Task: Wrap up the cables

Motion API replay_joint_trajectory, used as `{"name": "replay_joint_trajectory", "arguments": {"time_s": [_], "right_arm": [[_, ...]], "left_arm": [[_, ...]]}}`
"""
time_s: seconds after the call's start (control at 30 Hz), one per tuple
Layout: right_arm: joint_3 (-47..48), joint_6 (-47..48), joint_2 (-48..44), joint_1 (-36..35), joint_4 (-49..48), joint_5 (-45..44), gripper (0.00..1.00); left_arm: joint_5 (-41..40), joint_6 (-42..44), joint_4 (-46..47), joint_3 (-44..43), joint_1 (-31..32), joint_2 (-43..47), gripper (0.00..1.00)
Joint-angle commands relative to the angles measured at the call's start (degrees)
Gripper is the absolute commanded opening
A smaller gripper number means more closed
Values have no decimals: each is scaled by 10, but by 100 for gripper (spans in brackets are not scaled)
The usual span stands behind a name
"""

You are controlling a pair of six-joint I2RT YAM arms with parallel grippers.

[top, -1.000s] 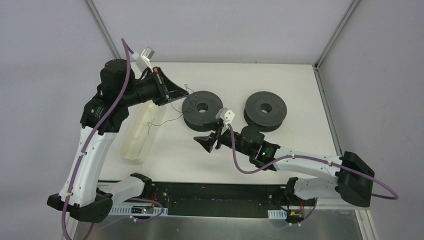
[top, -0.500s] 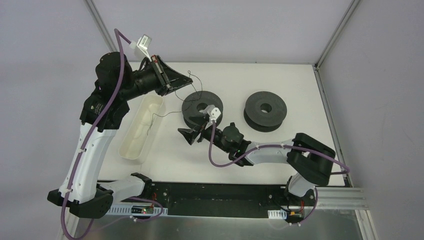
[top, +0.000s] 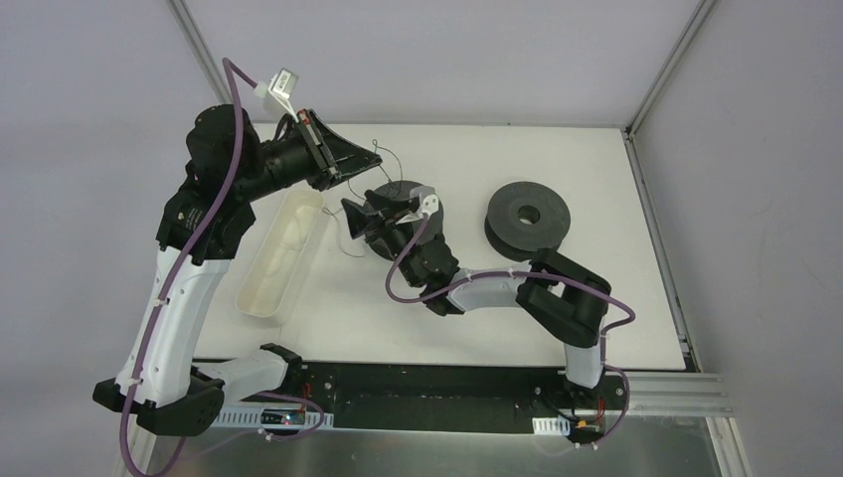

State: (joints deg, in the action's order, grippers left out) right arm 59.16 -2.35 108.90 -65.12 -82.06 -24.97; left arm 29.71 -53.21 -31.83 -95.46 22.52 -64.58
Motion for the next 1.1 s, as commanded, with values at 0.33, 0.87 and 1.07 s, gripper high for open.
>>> {"name": "replay_joint_trajectory", "arguments": {"time_s": [0.33,0.87,1.07], "right_arm": [[-75,239,-131,10,-35,-305,37],[-261,168,-552,8,794,-382,44],[-227,168,-609,8,1029,-382,44]], "left_arm": [[15,4,32,44,3,41,0],[-138,35,39,299,126,-98,1],[-136,52,34,313,134,-136,43]]}}
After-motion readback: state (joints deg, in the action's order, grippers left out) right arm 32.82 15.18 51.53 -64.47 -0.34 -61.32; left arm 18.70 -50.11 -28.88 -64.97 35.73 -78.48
